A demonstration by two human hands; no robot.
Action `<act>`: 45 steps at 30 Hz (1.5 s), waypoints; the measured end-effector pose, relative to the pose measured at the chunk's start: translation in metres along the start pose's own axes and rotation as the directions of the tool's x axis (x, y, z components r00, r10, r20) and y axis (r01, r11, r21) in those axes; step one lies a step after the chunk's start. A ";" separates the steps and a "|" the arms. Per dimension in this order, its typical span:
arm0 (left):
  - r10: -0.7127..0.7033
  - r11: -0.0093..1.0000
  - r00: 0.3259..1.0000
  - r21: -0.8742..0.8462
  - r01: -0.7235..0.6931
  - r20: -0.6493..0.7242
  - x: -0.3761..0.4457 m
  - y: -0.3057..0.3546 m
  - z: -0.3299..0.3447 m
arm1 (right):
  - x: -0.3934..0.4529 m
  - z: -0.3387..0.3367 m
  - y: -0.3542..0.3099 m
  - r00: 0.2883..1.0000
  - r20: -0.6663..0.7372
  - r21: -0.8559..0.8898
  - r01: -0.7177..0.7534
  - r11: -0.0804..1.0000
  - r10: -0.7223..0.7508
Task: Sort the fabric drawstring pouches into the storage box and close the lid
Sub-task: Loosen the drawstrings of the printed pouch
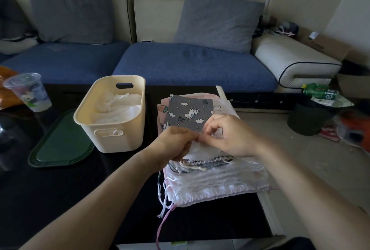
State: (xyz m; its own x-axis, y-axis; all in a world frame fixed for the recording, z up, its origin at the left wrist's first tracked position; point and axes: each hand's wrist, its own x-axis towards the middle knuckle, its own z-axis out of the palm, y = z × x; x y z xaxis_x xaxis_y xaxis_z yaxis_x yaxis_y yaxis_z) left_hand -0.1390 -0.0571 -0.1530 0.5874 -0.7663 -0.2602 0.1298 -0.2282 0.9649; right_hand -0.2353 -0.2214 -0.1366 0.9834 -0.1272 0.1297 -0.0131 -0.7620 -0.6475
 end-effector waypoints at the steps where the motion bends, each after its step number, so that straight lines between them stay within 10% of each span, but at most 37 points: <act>1: 0.033 0.999 0.999 0.044 -0.032 -0.027 0.000 0.000 -0.001 | -0.001 -0.001 0.000 0.998 0.045 0.086 -0.050 0.995 0.046; 5: 0.279 0.844 0.948 0.510 -0.165 -0.155 -0.001 -0.001 -0.012 | -0.003 -0.008 -0.001 0.990 0.012 0.596 -0.119 0.794 0.139; 12: 0.379 0.774 0.919 0.582 -0.249 -0.111 -0.002 -0.001 -0.018 | 0.003 -0.015 -0.001 0.960 0.097 0.995 -0.103 0.012 0.264; 20: 0.345 0.737 0.933 0.646 -0.201 -0.103 -0.001 0.001 -0.033 | 0.008 -0.004 0.018 0.900 0.142 0.844 -0.327 0.425 0.412; 27: 0.175 0.798 0.983 0.592 -0.110 -0.053 0.001 -0.008 -0.026 | 0.002 0.007 0.014 0.944 0.227 0.261 -0.294 0.919 0.238; 37: 0.166 0.730 0.982 0.659 -0.183 0.089 -0.006 -0.005 -0.013 | 0.002 0.009 0.016 0.969 0.205 0.010 -0.144 0.990 0.138; 45: 0.061 0.973 0.992 0.228 -0.035 -0.109 -0.003 0.004 -0.020 | 0.002 0.004 0.007 0.977 0.189 0.139 -0.130 0.982 0.103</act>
State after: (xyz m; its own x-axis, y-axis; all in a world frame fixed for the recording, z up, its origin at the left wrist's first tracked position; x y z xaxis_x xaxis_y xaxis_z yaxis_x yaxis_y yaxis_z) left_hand -0.1245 -0.0440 -0.1483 0.6776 -0.7090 -0.1954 -0.0763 -0.3319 0.9402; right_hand -0.2326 -0.2244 -0.1440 0.9933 -0.0825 -0.0815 -0.1156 -0.6432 -0.7570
